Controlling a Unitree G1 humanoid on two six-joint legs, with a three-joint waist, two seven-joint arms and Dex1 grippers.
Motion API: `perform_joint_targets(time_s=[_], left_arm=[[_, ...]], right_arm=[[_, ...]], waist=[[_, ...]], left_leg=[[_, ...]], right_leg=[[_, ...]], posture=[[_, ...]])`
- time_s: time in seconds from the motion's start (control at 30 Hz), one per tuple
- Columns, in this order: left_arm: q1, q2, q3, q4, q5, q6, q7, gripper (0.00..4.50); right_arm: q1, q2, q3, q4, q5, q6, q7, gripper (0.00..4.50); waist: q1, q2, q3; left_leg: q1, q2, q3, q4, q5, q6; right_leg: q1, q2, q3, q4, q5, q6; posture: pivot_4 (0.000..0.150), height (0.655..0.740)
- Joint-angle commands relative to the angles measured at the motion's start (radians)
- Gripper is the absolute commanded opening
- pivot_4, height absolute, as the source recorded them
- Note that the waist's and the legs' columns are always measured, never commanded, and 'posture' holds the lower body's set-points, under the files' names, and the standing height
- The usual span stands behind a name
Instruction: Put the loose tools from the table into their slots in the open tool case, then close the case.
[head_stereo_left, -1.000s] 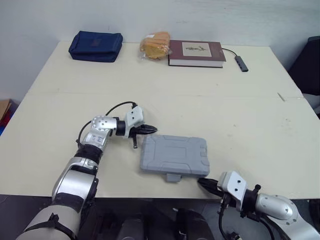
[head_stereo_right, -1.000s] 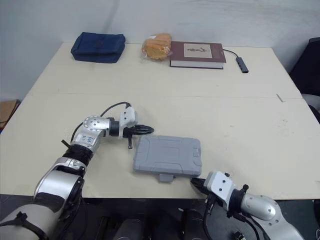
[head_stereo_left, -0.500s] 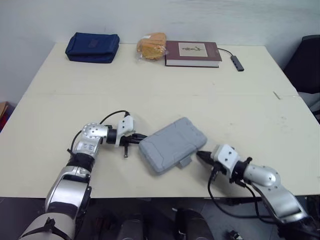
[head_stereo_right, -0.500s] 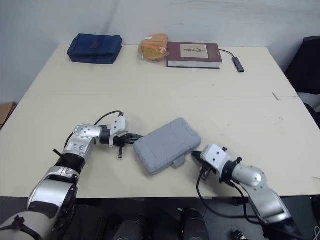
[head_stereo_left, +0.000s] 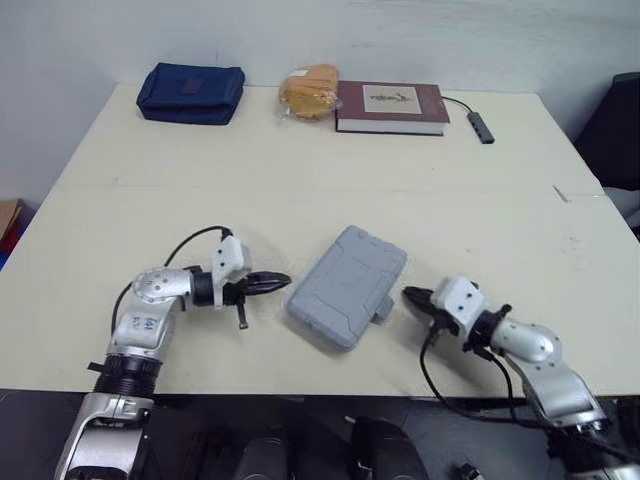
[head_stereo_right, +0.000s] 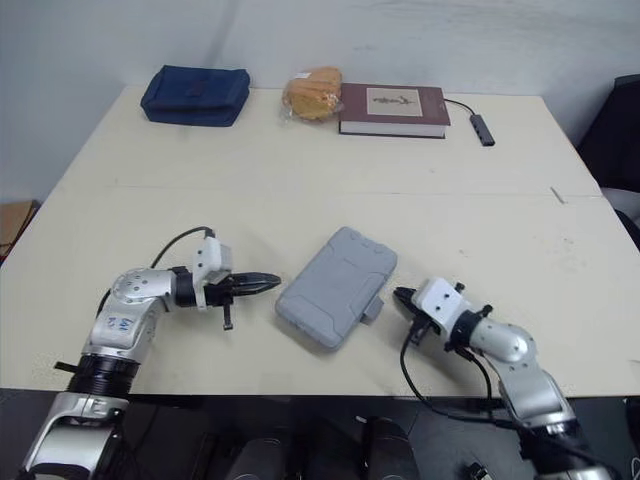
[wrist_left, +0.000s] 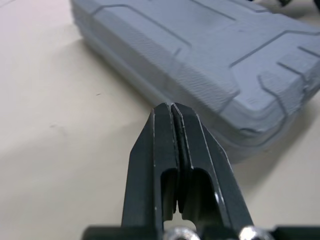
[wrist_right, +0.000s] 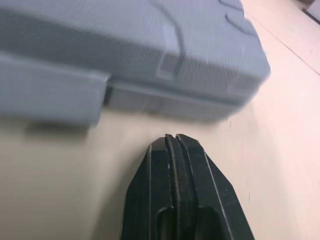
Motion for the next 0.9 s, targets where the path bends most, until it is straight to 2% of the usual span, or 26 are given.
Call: perform_joint_targets(time_s=[0.03, 0.1, 0.23, 0.33, 0.47, 0.53, 0.63, 0.9], left_arm=[[-0.075, -0.013, 0.010, -0.019, -0.076, 0.014, -0.047, 0.02], [-0.119, -0.034, -0.024, -0.038, -0.100, 0.037, -0.090, 0.02], [-0.236, -0.154, -0.191, -0.003, -0.004, 0.062, -0.079, 0.02], [-0.283, -0.204, -0.261, 0.037, 0.039, 0.077, -0.082, 0.02], [-0.348, -0.268, -0.315, 0.150, 0.119, 0.058, -0.009, 0.02], [-0.365, -0.271, -0.364, 0.211, 0.194, 0.058, 0.022, 0.02], [-0.358, -0.243, -0.439, 0.251, 0.274, -0.017, -0.018, 0.02], [-0.346, -0.230, -0.443, 0.273, 0.285, 0.019, 0.005, 0.02]], right_arm=[[0.071, -0.016, -0.084, -0.134, 0.053, 0.026, -0.001, 0.00], [0.123, -0.017, -0.115, -0.216, 0.080, 0.042, -0.003, 0.00], [0.199, -0.003, -0.093, -0.345, 0.104, 0.100, -0.001, 0.00], [0.184, 0.009, -0.065, -0.351, 0.072, 0.136, -0.018, 0.00], [0.146, 0.020, -0.034, -0.346, 0.049, 0.174, -0.023, 0.00], [0.130, 0.022, -0.015, -0.340, 0.038, 0.197, -0.018, 0.00], [0.096, 0.030, 0.020, -0.294, 0.008, 0.201, -0.023, 0.00], [0.034, 0.063, 0.087, -0.222, -0.011, 0.209, 0.007, 0.00]], waist=[[0.005, 0.000, 0.000], [0.005, 0.000, 0.000], [0.020, 0.001, 0.001], [0.024, 0.001, 0.001], [0.013, 0.001, 0.001], [0.014, 0.001, 0.001], [0.020, 0.002, 0.000], [0.020, 0.002, -0.001]], left_leg=[[0.000, 0.000, 0.000, 0.000, 0.000, 0.000], [0.000, 0.000, 0.000, 0.000, 0.000, 0.000], [0.000, 0.000, 0.000, 0.000, 0.000, 0.000], [0.000, -0.002, 0.001, 0.000, 0.001, 0.001], [0.000, -0.001, 0.002, -0.001, 0.000, 0.001], [0.001, 0.000, 0.002, -0.001, 0.001, 0.000], [0.001, 0.000, 0.002, -0.001, 0.001, 0.000], [0.004, 0.000, 0.000, 0.000, 0.000, 0.001]], right_leg=[[0.000, 0.001, 0.000, 0.000, 0.000, 0.000], [0.000, 0.001, 0.000, 0.000, 0.000, 0.000], [0.000, 0.003, 0.000, 0.000, 0.000, 0.000], [0.001, 0.004, 0.000, -0.002, 0.001, 0.002], [0.000, 0.005, 0.001, -0.002, 0.001, 0.002], [0.000, 0.006, 0.000, -0.001, 0.001, 0.001], [0.001, 0.005, 0.000, -0.001, 0.001, 0.001], [0.004, 0.002, 0.001, -0.003, 0.000, 0.001]], posture=[[0.150, 0.7400], [0.150, 0.7400], [0.150, 0.7400], [0.150, 0.7400], [0.150, 0.7400], [0.150, 0.7400], [0.150, 0.7400], [0.150, 0.7400]])
